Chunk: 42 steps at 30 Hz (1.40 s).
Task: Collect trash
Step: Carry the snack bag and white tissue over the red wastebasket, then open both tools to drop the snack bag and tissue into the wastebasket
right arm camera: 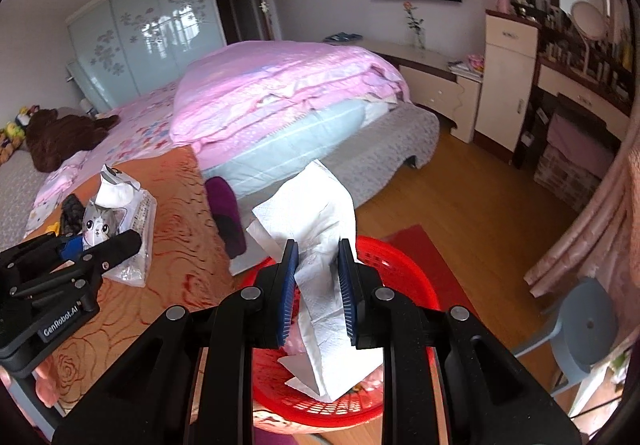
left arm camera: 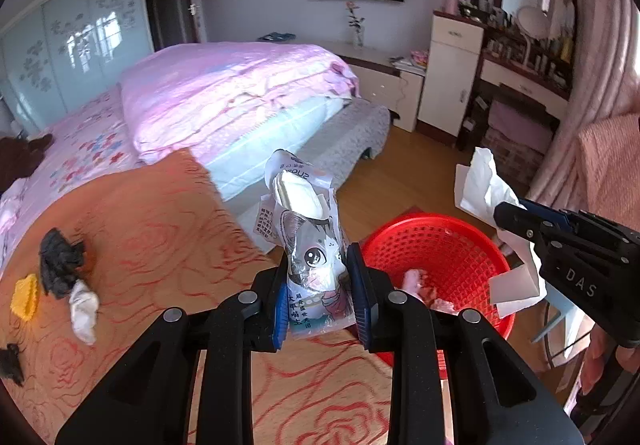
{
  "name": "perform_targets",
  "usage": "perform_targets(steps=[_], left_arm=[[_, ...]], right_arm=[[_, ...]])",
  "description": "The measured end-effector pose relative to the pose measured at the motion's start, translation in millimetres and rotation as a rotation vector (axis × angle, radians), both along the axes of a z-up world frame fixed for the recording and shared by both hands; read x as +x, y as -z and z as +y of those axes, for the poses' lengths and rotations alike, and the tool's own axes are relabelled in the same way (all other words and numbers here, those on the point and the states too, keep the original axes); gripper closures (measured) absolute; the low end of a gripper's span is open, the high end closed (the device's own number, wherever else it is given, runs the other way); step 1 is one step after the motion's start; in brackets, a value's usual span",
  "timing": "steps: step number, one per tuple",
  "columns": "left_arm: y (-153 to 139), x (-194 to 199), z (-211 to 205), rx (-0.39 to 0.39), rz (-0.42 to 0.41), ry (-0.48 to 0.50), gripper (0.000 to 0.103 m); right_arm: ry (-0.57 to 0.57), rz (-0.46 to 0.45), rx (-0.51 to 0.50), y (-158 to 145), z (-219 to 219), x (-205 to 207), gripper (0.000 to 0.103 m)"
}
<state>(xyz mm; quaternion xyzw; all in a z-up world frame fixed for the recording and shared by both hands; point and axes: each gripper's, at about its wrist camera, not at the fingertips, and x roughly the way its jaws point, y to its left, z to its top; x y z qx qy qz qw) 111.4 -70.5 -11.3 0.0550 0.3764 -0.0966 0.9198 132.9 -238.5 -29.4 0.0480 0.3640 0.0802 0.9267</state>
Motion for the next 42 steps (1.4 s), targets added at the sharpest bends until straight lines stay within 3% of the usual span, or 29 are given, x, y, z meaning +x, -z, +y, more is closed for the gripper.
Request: perform_targets(steps=[15,30,32,34,37,42], left_arm=[[38.8,28.9,-34.9,-0.038,0.129,0.070,0.078],[57.3,36.3,-57.3,-0.015,0.173,0.127,0.074],[57.2,35.8,-58.8,-0.014,0.170,0.137,0.069],[57.1,34.2,-59.5,-0.013,0.157,0.139,0.056],[54.2,31.0,-60.8,-0.008,0.134,0.143,0.046],[46.2,26.7,-58.4,-0.006,0.100,0.130,0.037]], right_arm=[[0.068,0.087,0.015,34.3,-30.1,15.4,0.082],[0.100,0.124,0.027,45.8,-39.9,23.0,0.078],[0.100,0.124,0.028,45.8,-39.5,23.6,0.076],[0.103,0.124,0.030,45.8,-39.6,23.5,0.072],[0.114,0.122,0.033,45.7,-39.6,24.2,0.062],[0.129,0.113,0.038,43.3,-40.4,23.2,0.055]])
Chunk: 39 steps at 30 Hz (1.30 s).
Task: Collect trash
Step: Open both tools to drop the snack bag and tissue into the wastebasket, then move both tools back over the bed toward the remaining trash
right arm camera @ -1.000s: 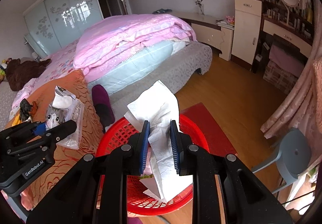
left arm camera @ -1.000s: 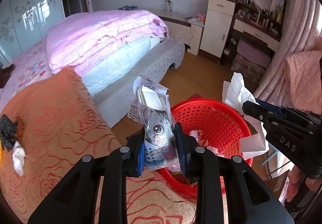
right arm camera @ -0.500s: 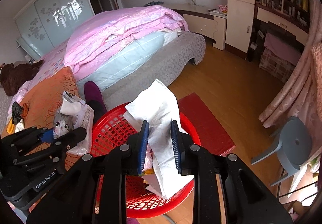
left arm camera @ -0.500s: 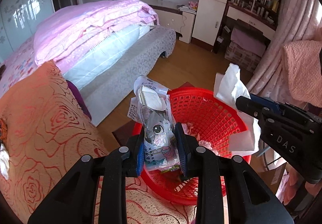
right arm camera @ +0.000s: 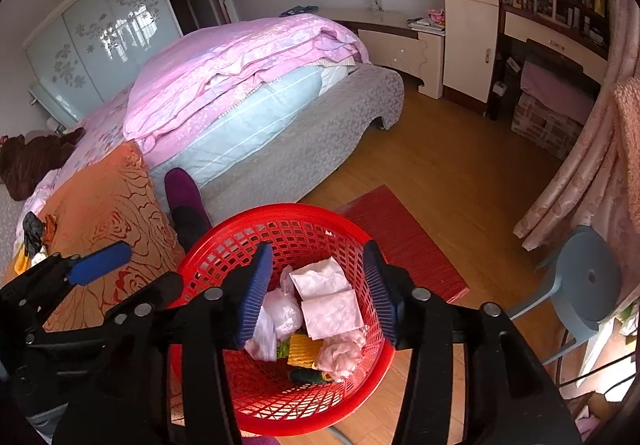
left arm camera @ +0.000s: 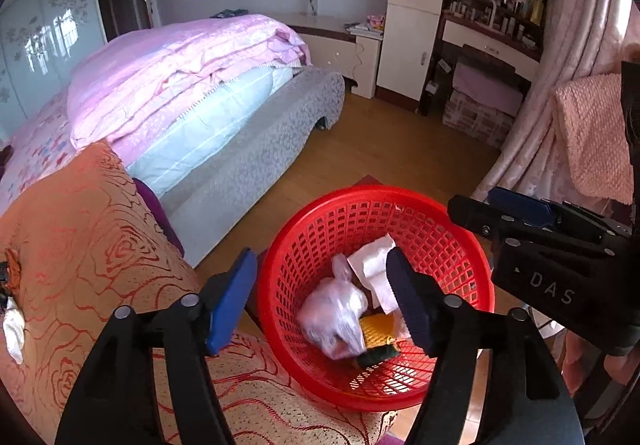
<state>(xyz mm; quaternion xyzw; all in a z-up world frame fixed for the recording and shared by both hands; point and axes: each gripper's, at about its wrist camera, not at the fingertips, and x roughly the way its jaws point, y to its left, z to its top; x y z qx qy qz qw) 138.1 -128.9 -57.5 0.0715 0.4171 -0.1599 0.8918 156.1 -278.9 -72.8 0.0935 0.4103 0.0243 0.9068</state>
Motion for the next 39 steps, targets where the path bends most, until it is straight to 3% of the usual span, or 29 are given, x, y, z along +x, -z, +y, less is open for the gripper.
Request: perform_targets(steps=[19,22,27,39], left_arm=[[-39.9,-29.2,38.0,0.001,-0.134,-0.106,0.030],[-43.9,-33.5,48.8,0.003,-0.144,-0.133,0.029],[-52.0,-40.4,72.3,0.011,-0.159,-0.197,0.029],[-65.5,-57.2,152.6,0.030,-0.168,-0.411,0.028]], right_arm=[[-0.016,-0.117,-0.032,-33.5,15.2,-22.6,0.050],[-0.026,-0.129,-0.030,-37.7,23.4,-26.7,0.042],[-0.054,-0.153,-0.028,-46.9,39.8,-32.7,0.034],[-0.181,-0.170,-0.029,-57.4,94.8,-37.2,0.031]])
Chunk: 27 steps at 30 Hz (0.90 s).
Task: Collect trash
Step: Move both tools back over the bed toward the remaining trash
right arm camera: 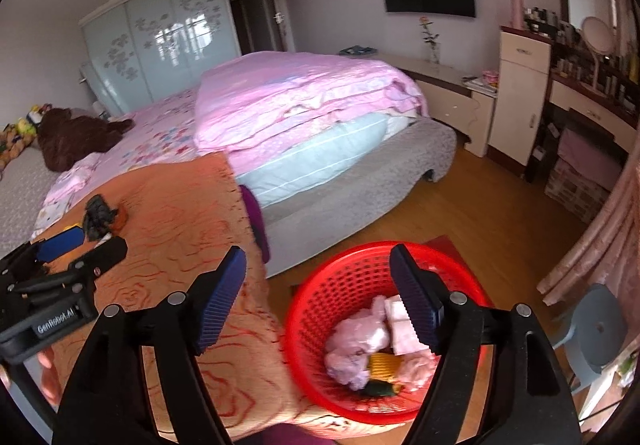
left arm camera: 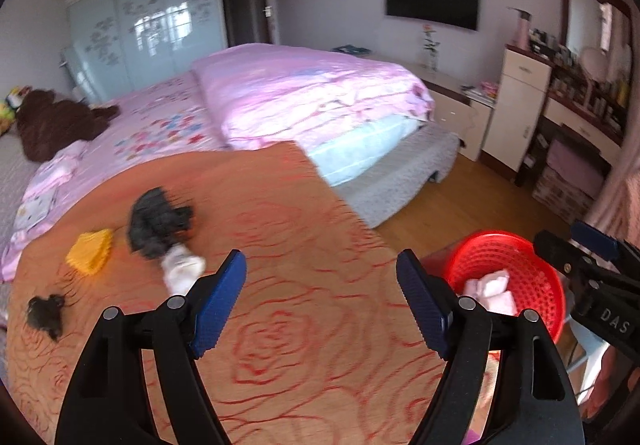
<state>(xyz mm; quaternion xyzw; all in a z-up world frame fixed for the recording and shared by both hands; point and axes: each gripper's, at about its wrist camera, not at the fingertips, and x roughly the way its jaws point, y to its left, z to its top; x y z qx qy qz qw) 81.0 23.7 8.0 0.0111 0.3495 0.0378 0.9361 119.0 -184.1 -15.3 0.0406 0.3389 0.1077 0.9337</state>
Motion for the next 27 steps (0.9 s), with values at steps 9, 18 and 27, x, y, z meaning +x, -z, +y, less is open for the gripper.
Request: perform_targets(steps=[9,18,27], left_arm=[[4.4,-17.2,68.2,-0.023,0.007,-0.151,0.028],[14.6,-33.6,137.9,-0.054,0.034,-0.300,0.028],[26.5,-58.0,222.3,-0.099,0.067,-0.504,0.028]], right_arm=[[-0.106,0.009,-0.015,1.5,53.7,0.4,0.031],[-0.205,0.015,-0.015,1.6,103.1,1.8,0.031],[-0.286,0.045,-0.012,10.5,143.3,2.7,0.030]])
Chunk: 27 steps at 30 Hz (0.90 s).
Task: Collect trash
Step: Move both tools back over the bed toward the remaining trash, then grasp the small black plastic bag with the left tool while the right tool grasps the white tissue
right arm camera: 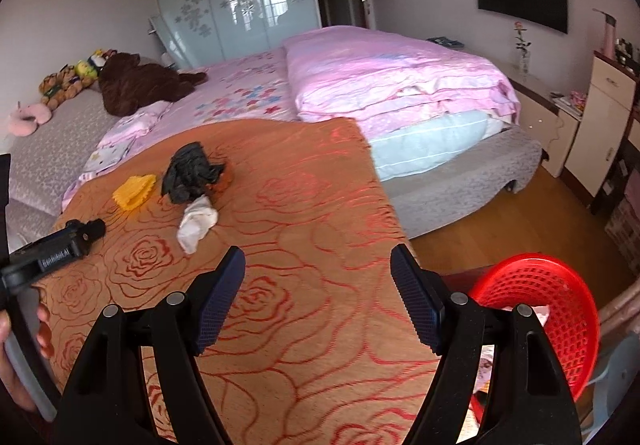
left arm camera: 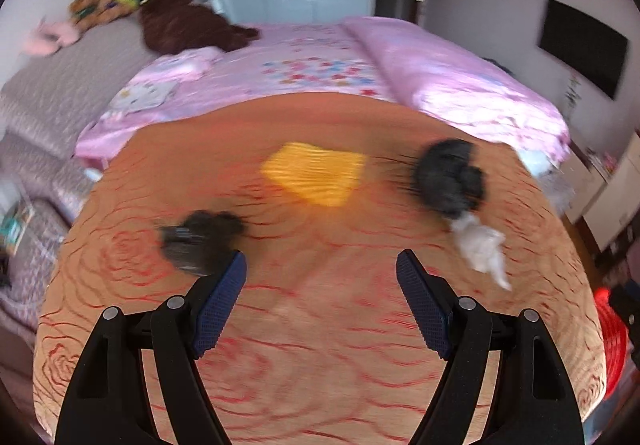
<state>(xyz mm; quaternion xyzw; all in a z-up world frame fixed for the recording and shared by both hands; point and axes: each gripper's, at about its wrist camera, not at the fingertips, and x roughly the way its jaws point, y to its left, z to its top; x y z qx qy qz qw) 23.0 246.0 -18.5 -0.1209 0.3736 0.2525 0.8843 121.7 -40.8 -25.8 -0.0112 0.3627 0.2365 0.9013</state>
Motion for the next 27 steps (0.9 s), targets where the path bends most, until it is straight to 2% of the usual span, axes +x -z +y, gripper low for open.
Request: perform_targets(steps=[6,14,16,19,27], left_arm=[[1.5,-8.8,46.8,-0.013,0.005,-0.106,0.028],[13.8,2.0,67.8,-0.057,0.027,-0.127,0.029],[16.8,1.5,70.6,-0.063,0.029,-0.120,0.039],[25.6,3.2,71.4,-0.097,0.051,-0.091,0.065],[29.2,-4.0,72.8,-0.107,0.032,-0.068,0.071]], right_arm=[[-0.028,0.015,0.005,3.9,15.6,0.2,0.030],[-0.042,0.024,0.000,4.1,22.7,3.3,0.030],[-0.050,0.024,-0.006,4.0,27.2,5.0,0.030],[-0.067,0.028,-0.013,5.9,37.0,7.7,0.030],[-0.149,0.028,-0.036,12.8,76.3,12.7,0.030]])
